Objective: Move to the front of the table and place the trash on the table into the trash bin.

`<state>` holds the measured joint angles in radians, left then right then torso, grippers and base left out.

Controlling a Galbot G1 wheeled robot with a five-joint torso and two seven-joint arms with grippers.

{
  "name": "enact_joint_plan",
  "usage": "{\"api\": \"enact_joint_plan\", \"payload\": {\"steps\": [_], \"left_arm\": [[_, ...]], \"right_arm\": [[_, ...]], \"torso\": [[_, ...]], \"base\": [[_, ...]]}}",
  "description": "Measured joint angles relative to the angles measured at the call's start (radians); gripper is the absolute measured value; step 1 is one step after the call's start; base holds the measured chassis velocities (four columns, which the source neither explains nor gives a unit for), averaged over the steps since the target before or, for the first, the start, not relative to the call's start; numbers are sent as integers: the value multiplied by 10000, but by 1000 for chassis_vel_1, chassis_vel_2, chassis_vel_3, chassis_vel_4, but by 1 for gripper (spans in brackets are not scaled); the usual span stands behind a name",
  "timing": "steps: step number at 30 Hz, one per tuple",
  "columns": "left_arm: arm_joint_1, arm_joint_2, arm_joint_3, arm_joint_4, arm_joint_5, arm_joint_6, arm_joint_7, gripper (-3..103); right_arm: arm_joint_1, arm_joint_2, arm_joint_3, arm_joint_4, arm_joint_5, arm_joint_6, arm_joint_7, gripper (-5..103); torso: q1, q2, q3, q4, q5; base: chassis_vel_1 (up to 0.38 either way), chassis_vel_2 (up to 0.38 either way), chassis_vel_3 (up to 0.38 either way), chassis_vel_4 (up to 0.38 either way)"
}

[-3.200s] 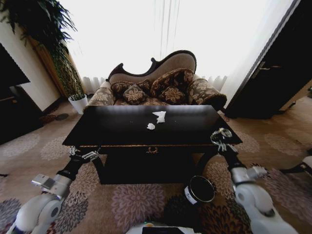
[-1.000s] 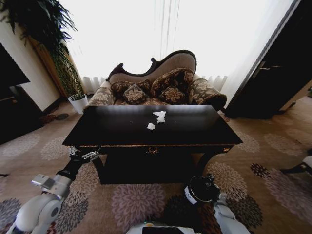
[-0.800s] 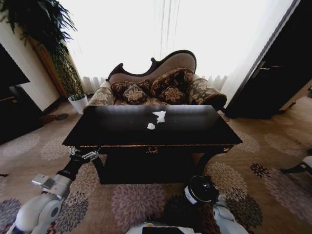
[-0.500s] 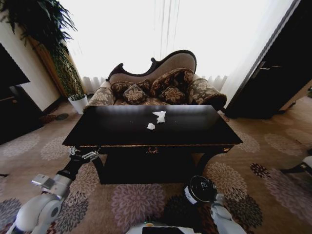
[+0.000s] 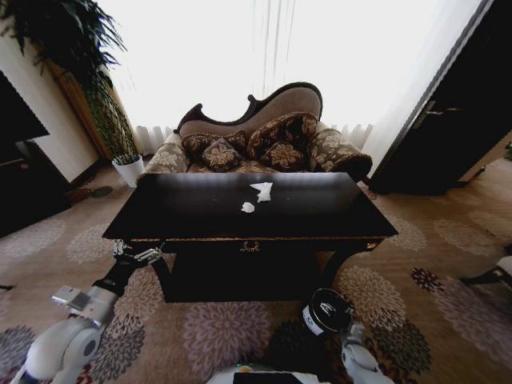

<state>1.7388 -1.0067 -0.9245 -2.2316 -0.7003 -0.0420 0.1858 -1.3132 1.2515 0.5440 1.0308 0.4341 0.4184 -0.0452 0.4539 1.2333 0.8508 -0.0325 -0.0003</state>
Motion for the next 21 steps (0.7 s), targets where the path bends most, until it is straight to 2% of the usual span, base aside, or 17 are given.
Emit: {"api": "enact_joint_plan", "payload": {"steps": [2, 9, 15, 21], "left_arm": [[0, 0, 0, 0, 0, 0, 0, 100], [0, 0, 0, 0, 0, 0, 0, 100], [0, 0, 0, 0, 0, 0, 0, 100], [0, 0, 0, 0, 0, 0, 0, 100]], "right_arm": [[-775, 262, 213, 993, -191, 463, 91, 100], [-1876, 1015, 500, 3269, -443, 504, 402, 100], [-2614, 1370, 773, 4383, -449, 536, 496, 100], [-3433, 1673, 1058, 5377, -569, 870, 515, 100]], "torso": [[0, 1, 0, -1, 0], [-1, 1, 0, 1, 0], [-1, 1, 0, 1, 0], [-1, 1, -1, 0, 0]], "base": [[0, 0, 0, 0], [0, 0, 0, 0], [0, 0, 0, 0], [0, 0, 0, 0]]}}
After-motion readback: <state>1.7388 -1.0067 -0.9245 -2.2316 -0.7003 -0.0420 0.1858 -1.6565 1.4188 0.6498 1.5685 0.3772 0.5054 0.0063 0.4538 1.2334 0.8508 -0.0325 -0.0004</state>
